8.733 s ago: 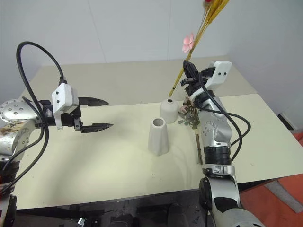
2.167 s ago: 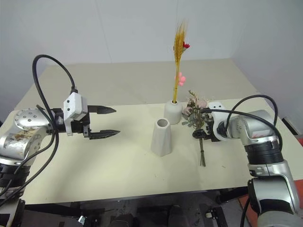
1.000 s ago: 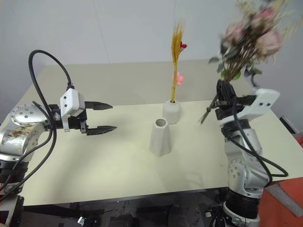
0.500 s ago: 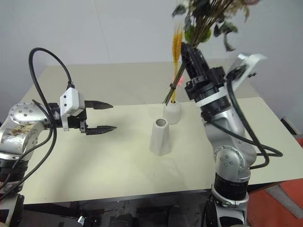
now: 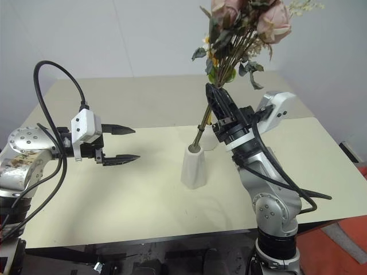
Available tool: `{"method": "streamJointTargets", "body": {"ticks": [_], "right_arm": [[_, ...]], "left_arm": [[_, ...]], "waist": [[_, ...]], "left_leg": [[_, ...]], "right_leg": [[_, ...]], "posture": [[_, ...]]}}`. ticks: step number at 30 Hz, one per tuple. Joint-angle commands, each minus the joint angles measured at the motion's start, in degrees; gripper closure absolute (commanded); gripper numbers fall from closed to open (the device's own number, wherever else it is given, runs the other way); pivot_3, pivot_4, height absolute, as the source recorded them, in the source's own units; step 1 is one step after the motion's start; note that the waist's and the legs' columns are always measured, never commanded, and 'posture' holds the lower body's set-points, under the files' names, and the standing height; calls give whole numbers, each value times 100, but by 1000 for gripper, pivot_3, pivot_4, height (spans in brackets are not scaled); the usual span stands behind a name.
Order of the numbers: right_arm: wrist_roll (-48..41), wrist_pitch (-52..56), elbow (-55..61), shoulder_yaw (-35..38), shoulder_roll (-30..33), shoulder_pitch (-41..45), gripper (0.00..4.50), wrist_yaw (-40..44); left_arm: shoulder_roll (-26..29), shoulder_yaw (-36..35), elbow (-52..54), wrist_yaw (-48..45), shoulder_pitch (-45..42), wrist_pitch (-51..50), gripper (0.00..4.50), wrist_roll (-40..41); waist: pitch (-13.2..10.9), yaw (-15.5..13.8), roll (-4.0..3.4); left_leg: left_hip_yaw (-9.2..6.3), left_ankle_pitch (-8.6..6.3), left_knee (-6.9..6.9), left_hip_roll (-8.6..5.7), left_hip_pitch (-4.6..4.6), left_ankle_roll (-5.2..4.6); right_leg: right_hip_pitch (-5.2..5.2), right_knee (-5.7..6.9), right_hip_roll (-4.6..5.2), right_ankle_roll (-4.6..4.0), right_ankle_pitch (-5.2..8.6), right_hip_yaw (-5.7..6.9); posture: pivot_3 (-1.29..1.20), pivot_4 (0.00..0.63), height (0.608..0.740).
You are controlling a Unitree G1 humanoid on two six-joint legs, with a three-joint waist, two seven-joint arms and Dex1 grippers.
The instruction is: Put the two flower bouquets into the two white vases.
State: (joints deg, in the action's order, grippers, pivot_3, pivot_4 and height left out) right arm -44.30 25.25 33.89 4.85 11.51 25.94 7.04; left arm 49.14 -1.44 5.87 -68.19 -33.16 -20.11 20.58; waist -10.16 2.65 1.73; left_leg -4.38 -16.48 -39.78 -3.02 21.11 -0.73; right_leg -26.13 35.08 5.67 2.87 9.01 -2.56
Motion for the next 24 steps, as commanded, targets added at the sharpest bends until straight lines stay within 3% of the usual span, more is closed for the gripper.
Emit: {"method": "streamJointTargets", "body": {"ticks": [1,14,24], "right_arm": [[235,-245,169,-60,-81,-33,4287,32],[765,-523,-208,134,-12,-146,4287,340],[621,-418,-262,379,217,-38,4287,536]], "left_arm": [[56,-117,39,-23,-161,62,452,74],[25,-67,-25,-63,-229,100,452,43],[-33,-42,-123,-64,-266,174,452,14]], "waist": [[0,-5,0],[0,-7,0],[0,-5,0]], "left_leg": [[0,0,0,0,0,0],[2,0,0,-1,1,0],[3,0,0,-1,1,0]], "right_leg": [[0,0,0,0,0,0],[1,-1,0,0,0,1],[1,-1,0,0,0,1]], "posture": [[0,150,740],[0,150,740],[0,150,740]]}}
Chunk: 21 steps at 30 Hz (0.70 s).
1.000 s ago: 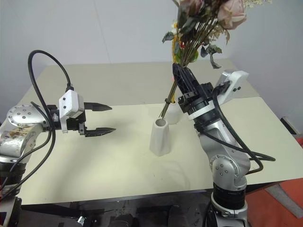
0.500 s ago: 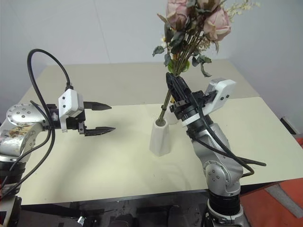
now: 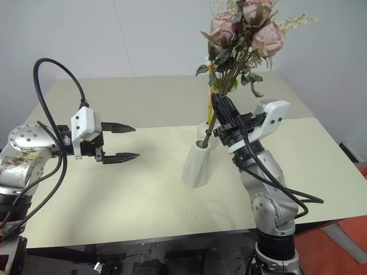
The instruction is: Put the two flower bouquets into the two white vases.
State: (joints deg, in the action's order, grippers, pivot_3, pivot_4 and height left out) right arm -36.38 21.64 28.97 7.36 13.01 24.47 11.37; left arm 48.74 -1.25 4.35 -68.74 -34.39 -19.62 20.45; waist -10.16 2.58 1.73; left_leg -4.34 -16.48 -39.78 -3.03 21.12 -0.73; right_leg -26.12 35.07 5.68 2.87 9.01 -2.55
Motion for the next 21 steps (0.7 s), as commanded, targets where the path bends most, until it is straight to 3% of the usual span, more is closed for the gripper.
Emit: {"method": "streamJointTargets", "body": {"ticks": [1,21], "right_arm": [[-213,-37,263,120,68,88,4287,126],[261,-314,207,-506,-267,-490,4287,365]], "left_arm": [[6,-62,17,-11,-146,133,452,26],[27,-61,-74,-13,-205,208,452,-2]], "waist": [[0,6,0],[0,4,0]], "left_leg": [[0,0,0,0,0,0],[-1,0,-1,0,0,0]], "right_leg": [[0,0,0,0,0,0],[0,0,0,0,0,-1]], "posture": [[0,150,740],[0,150,740]]}}
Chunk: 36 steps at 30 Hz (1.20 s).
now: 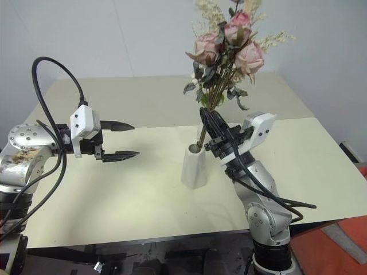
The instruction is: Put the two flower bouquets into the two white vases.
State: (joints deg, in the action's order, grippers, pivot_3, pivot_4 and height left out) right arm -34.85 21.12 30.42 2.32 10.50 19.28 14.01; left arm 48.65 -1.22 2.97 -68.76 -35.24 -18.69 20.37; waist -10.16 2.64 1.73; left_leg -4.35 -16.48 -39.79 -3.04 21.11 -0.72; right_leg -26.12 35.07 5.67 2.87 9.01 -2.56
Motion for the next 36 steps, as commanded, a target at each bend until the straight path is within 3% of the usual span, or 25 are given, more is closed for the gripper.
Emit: {"method": "streamJointTargets", "body": {"ticks": [1,18,23,30,34,36], "right_arm": [[136,-282,40,-11,-35,25,4287,117],[505,-512,-53,-257,-256,-172,4287,377],[-140,-223,227,-216,-99,-335,2613,789],[-98,86,737,-181,625,-873,331,979],[-80,543,1061,243,1554,-1359,331,1060],[-547,810,1200,1044,2243,-1691,331,1411]], "left_arm": [[41,-66,71,-11,-121,112,452,6],[70,-78,60,-49,-145,135,452,-12],[47,-52,43,-44,-190,126,452,-21],[49,-25,0,-78,-204,146,452,-40],[50,-16,-11,-89,-208,152,452,-41],[64,-24,-57,-105,-216,179,452,-52]], "waist": [[0,-4,0],[0,-4,0],[0,-4,0],[0,-10,0],[1,-36,1],[0,-50,1]], "left_leg": [[0,0,0,0,-1,0],[-3,0,1,0,0,0],[-3,0,0,1,0,0],[-2,0,0,1,-1,0],[4,0,-2,-2,2,-1],[12,-1,-4,-2,1,-1]], "right_leg": [[0,0,0,0,0,0],[0,0,0,0,0,1],[0,-1,0,0,0,0],[0,-1,-1,0,1,2],[6,-6,1,2,1,5],[8,-10,1,2,2,5]], "posture": [[0,150,740],[0,150,740],[0,150,740],[0,150,740],[0,150,740],[0,150,740]]}}
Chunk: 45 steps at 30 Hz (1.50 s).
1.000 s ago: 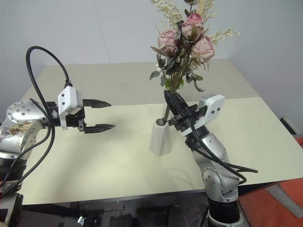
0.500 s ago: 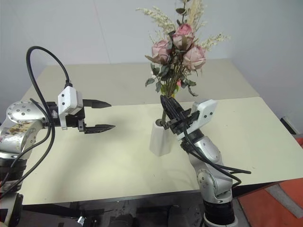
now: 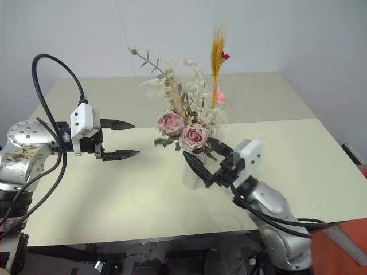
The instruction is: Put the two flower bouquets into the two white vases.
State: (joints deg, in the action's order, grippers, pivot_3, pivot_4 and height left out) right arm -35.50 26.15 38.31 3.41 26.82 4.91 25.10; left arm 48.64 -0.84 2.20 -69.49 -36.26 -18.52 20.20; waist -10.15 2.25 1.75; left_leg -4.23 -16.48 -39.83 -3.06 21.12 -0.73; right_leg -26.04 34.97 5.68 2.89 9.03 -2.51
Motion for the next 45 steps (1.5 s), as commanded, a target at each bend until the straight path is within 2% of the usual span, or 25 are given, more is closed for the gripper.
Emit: {"method": "streamJointTargets", "body": {"ticks": [1,3,6,8,11,12,14,18,24,32,36,40,43,45], "right_arm": [[-627,419,488,1353,1043,-435,331,584],[-798,431,574,1955,1611,-739,331,1041],[-1331,399,32,3900,2315,-1368,331,2352],[-1014,597,-535,4916,2930,-1897,331,3220],[-318,359,-1142,5677,3404,-2552,331,4099],[-242,316,-1254,5812,3466,-2657,331,4284],[-136,306,-1434,5994,3582,-2684,331,4471],[66,280,-1619,5891,3648,-2506,331,4515],[59,197,-1821,5312,3760,-2015,331,4604],[120,-218,-2540,4119,3898,-897,331,4639],[280,-208,-2834,3503,3956,-423,331,4577],[576,-733,-3301,2877,4083,-228,331,5094],[791,-980,-3659,2390,4116,311,331,5023],[829,-1131,-3893,2139,4014,740,331,4991]], "left_arm": [[84,-73,21,-31,-101,168,452,-41],[124,-105,50,-30,-58,176,452,-28],[256,-286,130,-48,120,136,452,61],[383,-418,157,-62,280,141,452,95],[546,-623,208,-34,469,118,452,163],[577,-669,216,-30,502,112,452,180],[660,-765,215,-31,556,108,452,181],[821,-1015,260,36,766,91,452,156],[1023,-1442,600,178,1215,-112,452,268],[1474,-2161,1442,345,1809,-925,452,603],[1822,-2810,1863,302,2337,-1350,452,609],[1594,-3924,2796,310,3372,-2134,452,829],[1564,-4259,3182,342,3883,-2363,452,755],[1643,-4386,3230,408,3849,-2451,452,820]], "waist": [[0,-25,0],[1,-55,2],[1,-65,2],[1,-75,2],[-3,-99,10],[-4,-105,11],[-6,-110,16],[-6,-95,17],[-7,-102,17],[-12,-123,21],[-12,-106,19],[-17,-89,12],[-20,-93,8],[-26,-92,1]], "left_leg": [[3,0,1,-1,0,0],[15,-1,0,-1,0,-1],[23,-3,0,6,-5,-5],[29,-5,-1,9,-10,-9],[36,-23,3,27,-67,-39],[40,-31,7,42,-93,-50],[47,-42,5,75,-123,-53],[85,-48,6,88,-127,-44],[91,-52,5,92,-148,-37],[93,-55,5,94,-149,-33],[94,-57,9,96,-150,-33],[97,-65,10,98,-150,-33],[100,-66,8,98,-151,-31],[101,-66,7,99,-160,-31]], "right_leg": [[0,-2,0,0,0,0],[4,-7,1,1,1,1],[13,-15,-3,2,3,1],[26,-12,-4,3,4,-1],[105,-62,-17,12,11,7],[143,-90,-31,41,31,10],[180,-100,-42,47,41,12],[189,-94,-42,48,42,-4],[179,-93,-42,42,40,-7],[175,-94,-42,41,41,-7],[172,-94,-44,36,45,-5],[170,-94,-42,34,49,-6],[170,-92,-41,33,49,-6],[175,-90,-43,34,50,-6]], "posture": [[0,150,740],[0,150,740],[0,150,740],[0,150,740],[0,150,740],[0,150,740],[0,150,740],[0,150,740],[0,150,740],[0,150,740],[0,150,740],[0,150,740],[0,150,740],[0,150,740]]}}
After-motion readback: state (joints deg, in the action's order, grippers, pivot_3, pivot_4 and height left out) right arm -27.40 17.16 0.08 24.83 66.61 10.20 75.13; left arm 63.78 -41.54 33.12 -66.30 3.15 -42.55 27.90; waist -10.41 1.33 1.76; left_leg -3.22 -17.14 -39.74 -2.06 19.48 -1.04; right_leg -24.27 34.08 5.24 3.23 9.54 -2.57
